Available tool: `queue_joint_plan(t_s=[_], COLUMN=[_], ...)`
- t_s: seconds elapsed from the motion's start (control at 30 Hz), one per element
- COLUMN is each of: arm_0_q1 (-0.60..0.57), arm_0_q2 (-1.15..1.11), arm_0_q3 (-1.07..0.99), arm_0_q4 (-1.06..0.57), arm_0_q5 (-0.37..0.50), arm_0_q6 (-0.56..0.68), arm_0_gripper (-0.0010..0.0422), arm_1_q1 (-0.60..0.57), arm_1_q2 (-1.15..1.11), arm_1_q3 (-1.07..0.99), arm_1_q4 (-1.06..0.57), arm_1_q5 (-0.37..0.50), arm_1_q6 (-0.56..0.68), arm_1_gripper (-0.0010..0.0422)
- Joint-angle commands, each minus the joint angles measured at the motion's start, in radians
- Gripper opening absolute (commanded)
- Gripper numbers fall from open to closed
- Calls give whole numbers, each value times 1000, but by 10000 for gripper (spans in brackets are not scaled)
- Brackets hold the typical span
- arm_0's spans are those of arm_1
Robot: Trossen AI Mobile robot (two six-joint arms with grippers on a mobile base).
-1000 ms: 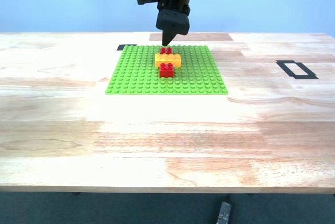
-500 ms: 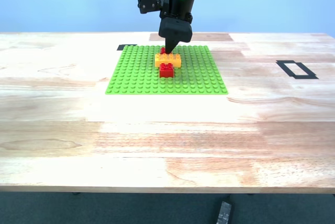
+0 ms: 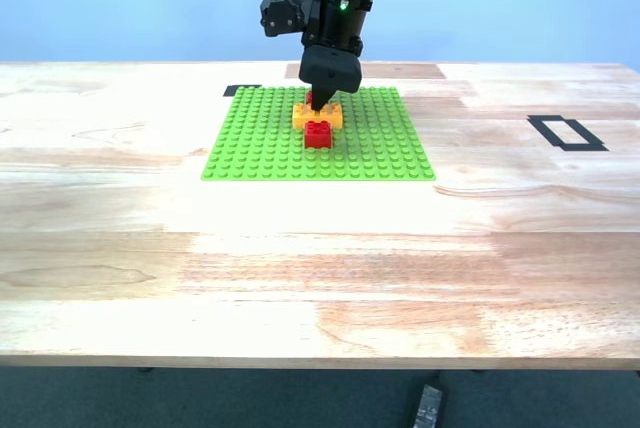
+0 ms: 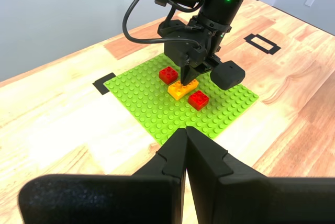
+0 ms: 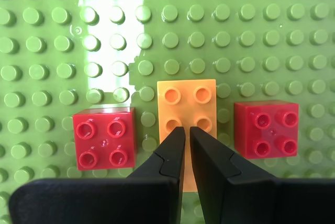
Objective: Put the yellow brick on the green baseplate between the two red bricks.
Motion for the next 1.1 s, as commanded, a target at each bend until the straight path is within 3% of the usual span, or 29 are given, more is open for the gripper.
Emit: queue_joint_plan(t_s=[0.03, 0.63, 1.1], arm_0_q1=[0, 0, 0], arm_0_q2=[0, 0, -8], arm_0_q3=[0, 0, 0], arm_0_q4=[2, -2, 9], arm_0_q5=[0, 0, -1], arm_0_q6=[0, 0, -1], arm_0_gripper=[0, 0, 0], arm_1_q1=[1, 1, -34], arm_1_q2=[4, -14, -199], arm_1_q3=[6, -79, -46], arm_1_q4=[3, 55, 95], arm_1_q5=[0, 0, 5], arm_1_q6=[2, -4, 26], arm_1_gripper=[15, 15, 15])
